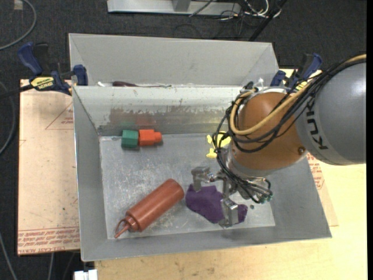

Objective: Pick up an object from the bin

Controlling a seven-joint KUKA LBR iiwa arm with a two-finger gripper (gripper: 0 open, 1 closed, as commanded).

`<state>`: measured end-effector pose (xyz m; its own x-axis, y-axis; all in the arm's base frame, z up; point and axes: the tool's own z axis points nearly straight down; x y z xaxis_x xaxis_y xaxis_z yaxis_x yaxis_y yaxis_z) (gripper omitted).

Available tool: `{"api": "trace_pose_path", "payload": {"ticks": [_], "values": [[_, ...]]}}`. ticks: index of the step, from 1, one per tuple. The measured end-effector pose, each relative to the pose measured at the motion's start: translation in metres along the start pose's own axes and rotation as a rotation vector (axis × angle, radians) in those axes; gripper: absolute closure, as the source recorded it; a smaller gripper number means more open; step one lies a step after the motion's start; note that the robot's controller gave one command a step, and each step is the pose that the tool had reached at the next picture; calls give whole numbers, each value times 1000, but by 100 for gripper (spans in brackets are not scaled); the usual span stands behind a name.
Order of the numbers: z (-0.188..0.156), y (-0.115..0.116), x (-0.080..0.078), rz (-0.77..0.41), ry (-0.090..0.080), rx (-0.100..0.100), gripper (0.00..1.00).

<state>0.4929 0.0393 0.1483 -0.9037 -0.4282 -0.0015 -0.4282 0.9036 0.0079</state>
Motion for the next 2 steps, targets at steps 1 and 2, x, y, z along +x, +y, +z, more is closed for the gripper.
{"api": "trace_pose_path", "payload": {"ticks": [1, 2], "values": [[11, 1, 5, 139, -2, -2, 0], [15, 1, 4, 136, -2, -2, 0]]}}
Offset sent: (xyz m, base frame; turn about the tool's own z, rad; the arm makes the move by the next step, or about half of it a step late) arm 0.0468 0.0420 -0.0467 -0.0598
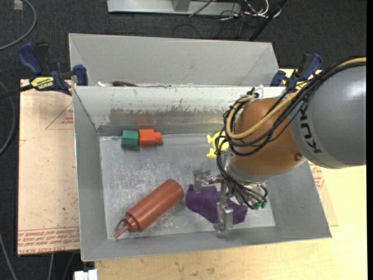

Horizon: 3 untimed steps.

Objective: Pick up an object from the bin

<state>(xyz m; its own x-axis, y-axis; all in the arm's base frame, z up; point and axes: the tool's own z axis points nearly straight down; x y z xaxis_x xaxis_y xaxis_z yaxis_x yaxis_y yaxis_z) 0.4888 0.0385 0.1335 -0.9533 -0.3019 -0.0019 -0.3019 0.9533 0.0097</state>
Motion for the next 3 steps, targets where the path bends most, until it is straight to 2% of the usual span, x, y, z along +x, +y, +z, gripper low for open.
{"api": "trace_pose_path", "payload": {"ticks": [1, 2, 3], "values": [[4, -8, -7, -195, -4, -4, 0], [16, -25, -9, -204, -1, 3, 0], [40, -13, -13, -371, -5, -2, 0]]}}
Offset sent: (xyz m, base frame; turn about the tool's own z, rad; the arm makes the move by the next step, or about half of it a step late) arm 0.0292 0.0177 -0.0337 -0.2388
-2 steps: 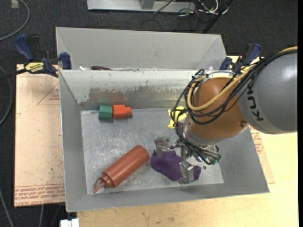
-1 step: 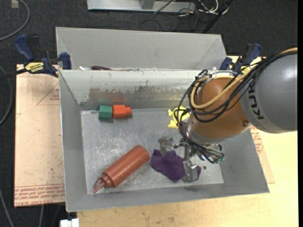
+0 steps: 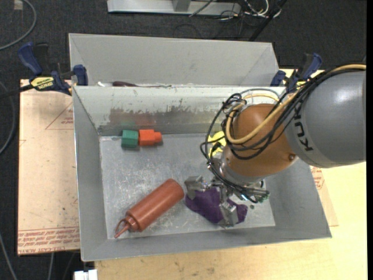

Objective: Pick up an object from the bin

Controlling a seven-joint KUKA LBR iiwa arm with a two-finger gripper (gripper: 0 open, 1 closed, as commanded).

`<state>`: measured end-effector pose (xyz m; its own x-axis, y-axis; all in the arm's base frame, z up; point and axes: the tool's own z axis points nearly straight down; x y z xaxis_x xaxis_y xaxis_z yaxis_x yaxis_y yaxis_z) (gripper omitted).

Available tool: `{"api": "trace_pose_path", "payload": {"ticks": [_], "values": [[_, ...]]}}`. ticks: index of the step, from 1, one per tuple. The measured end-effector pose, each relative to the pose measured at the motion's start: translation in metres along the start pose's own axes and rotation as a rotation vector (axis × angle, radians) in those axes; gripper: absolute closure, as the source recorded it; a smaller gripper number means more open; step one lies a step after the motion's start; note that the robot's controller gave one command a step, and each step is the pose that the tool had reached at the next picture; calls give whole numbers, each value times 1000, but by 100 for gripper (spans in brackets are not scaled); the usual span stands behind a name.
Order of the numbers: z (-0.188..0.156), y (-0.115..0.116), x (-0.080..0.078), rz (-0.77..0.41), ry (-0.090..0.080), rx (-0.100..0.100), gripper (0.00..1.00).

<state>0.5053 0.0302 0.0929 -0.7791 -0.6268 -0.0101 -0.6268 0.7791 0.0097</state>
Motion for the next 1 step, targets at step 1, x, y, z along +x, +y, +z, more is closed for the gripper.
{"api": "trace_pose_path", "payload": {"ticks": [1], "values": [[23, 12, 1, -269, 3, 2, 100]]}}
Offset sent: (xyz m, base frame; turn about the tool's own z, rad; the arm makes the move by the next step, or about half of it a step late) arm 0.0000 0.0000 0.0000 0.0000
